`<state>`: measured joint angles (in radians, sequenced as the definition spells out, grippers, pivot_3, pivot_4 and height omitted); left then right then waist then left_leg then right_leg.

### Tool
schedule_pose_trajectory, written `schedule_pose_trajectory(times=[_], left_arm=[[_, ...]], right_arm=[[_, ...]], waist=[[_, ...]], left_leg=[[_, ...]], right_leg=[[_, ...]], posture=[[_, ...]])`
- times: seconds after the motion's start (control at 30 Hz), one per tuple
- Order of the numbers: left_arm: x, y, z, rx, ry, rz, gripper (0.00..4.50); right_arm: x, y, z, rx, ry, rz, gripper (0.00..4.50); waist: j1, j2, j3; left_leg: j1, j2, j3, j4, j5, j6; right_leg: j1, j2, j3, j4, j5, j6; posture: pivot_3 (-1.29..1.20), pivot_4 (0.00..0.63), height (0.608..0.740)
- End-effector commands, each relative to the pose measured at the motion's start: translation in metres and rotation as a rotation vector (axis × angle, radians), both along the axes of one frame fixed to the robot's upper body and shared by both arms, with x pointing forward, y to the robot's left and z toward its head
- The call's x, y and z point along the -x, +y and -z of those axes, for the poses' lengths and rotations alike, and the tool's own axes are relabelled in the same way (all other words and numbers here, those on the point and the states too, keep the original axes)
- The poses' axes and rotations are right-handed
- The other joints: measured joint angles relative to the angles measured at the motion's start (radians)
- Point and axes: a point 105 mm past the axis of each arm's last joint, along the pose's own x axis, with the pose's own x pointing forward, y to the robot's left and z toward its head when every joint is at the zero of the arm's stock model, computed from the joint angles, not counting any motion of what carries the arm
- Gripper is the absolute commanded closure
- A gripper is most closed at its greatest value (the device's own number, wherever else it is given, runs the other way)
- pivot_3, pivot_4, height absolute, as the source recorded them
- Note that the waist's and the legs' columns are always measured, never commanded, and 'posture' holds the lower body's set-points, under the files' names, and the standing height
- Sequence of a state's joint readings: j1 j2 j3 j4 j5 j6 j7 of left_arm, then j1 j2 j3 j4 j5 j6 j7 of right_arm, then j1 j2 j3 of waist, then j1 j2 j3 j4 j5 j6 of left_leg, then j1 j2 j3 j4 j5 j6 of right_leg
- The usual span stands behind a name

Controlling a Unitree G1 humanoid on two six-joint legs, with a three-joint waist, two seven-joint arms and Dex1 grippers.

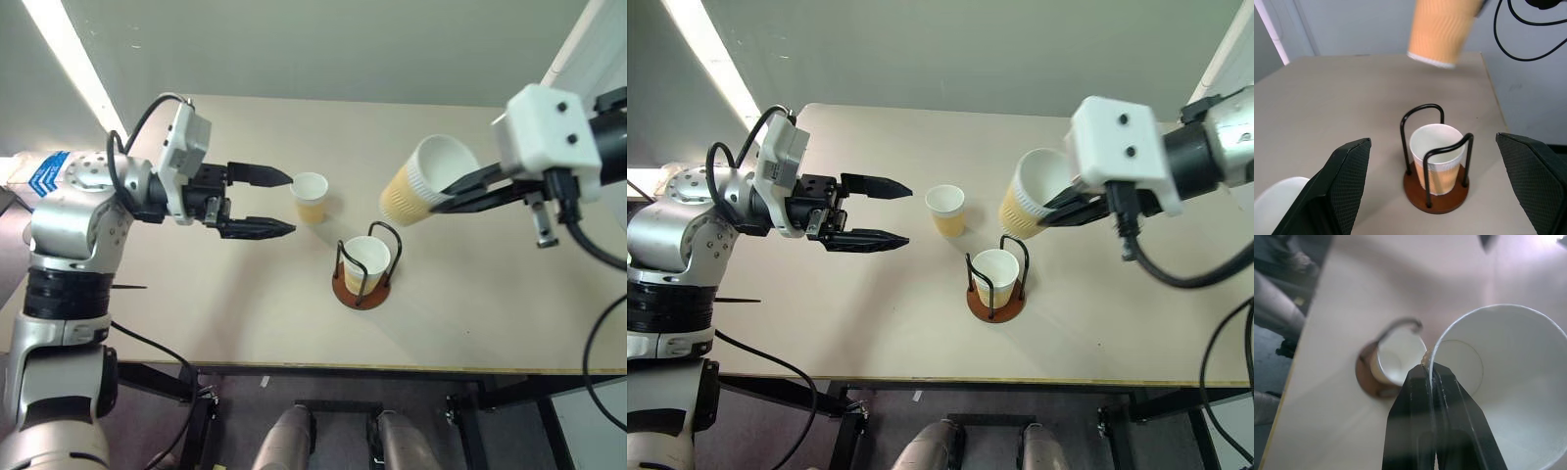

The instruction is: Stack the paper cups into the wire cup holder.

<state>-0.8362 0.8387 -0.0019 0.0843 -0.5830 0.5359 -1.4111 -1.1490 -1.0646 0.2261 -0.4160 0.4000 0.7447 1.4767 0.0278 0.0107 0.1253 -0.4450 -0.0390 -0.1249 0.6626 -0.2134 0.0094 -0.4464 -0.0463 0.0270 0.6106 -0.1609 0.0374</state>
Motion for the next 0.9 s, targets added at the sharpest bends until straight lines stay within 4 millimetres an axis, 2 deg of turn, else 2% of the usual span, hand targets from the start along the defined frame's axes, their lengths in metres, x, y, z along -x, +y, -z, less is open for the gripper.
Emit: schedule_pose_trajectory(times=[0.03, 0.13, 0.27, 0.5, 0.9], left_arm=[[0.002, -0.002, -0.011, -0.018, -0.067, 0.014, 0.00], [0.004, -0.004, -0.011, -0.023, -0.073, 0.025, 0.00], [0.007, -0.005, -0.011, -0.027, -0.077, 0.036, 0.00], [0.011, -0.005, -0.017, -0.013, -0.093, 0.053, 0.00], [0.010, -0.009, -0.017, 0.001, -0.097, 0.055, 0.00]], right_arm=[[0.001, 0.010, 0.008, 0.038, -0.002, -0.044, 4.48], [-0.007, 0.011, 0.022, 0.076, -0.002, -0.056, 4.48], [-0.016, 0.011, 0.031, 0.110, -0.019, -0.066, 4.48], [-0.017, 0.016, 0.042, 0.126, 0.006, -0.105, 4.48], [-0.028, 0.021, 0.065, 0.174, 0.002, -0.127, 4.48]], waist=[[0.001, 0.000, 0.000], [0.001, 0.000, 0.000], [0.001, 0.000, 0.000], [0.000, 0.000, 0.000], [0.000, 0.000, 0.000]], left_leg=[[0.000, 0.000, 0.000, 0.000, 0.000, 0.000], [-0.001, 0.000, -0.001, 0.000, 0.000, -0.001], [-0.002, 0.000, 0.000, 0.000, 0.001, -0.003], [-0.002, 0.001, 0.000, 0.000, 0.001, -0.003], [-0.001, 0.001, -0.001, 0.000, 0.001, -0.002]], right_leg=[[0.000, 0.000, 0.000, 0.000, 0.000, 0.000], [-0.001, 0.000, 0.000, 0.000, 0.000, 0.000], [-0.002, 0.000, 0.000, 0.001, 0.000, 0.000], [-0.003, 0.000, -0.001, 0.001, 0.000, -0.001], [-0.003, 0.000, -0.001, 0.002, 0.002, -0.003]], posture=[[0.00, 0.150, 0.740], [0.00, 0.150, 0.740], [0.00, 0.150, 0.740], [0.00, 0.150, 0.740], [0.00, 0.150, 0.740]])
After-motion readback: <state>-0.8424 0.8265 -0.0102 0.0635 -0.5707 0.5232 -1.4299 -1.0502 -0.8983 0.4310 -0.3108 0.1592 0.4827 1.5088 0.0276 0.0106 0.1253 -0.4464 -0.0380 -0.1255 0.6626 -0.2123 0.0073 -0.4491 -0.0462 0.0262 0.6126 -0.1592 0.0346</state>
